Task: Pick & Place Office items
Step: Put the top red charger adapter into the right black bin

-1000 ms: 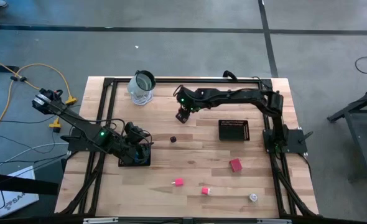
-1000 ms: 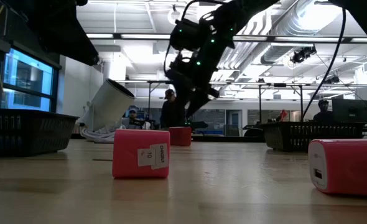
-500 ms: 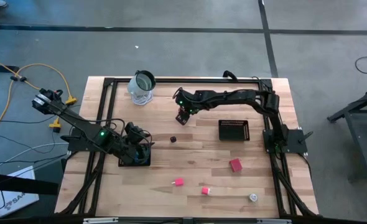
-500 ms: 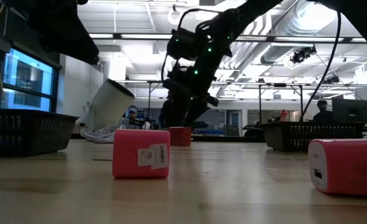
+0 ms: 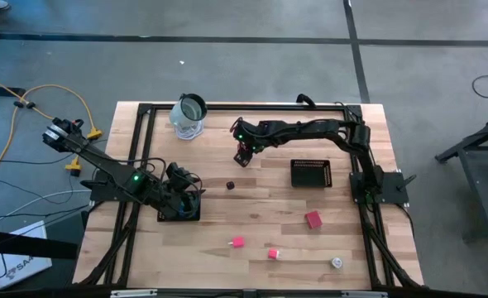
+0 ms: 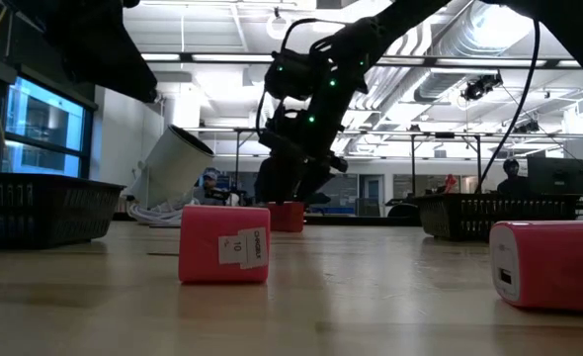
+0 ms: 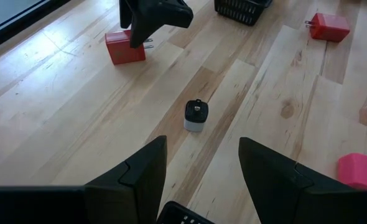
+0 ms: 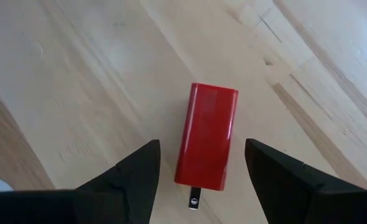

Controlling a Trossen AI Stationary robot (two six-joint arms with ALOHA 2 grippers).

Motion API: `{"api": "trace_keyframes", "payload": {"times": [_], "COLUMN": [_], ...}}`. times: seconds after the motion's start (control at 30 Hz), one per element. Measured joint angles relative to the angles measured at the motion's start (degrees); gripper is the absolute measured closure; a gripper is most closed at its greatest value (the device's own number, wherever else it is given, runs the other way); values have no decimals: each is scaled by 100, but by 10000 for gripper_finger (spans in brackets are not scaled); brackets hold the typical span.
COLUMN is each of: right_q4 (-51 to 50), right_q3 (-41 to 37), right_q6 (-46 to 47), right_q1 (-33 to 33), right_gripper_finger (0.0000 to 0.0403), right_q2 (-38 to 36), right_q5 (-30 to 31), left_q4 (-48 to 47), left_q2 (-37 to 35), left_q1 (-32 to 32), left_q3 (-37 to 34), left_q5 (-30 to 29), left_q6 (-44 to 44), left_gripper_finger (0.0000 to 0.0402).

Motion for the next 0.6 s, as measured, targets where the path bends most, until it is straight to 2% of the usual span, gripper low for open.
{"api": "trace_keyframes", "payload": {"times": [0.6], "right_q4": [72], "right_q3": [0], "right_q6": [-43], "right_q1": [82], "right_gripper_finger": [180], "right_q2": [98], "right_q5": [158], "left_q4": [18], "left_q2": [0], "left_q1": [1], "left_q3": [0], "left_q5": [0], "left_q6": [0], "left_gripper_finger": [208]}}
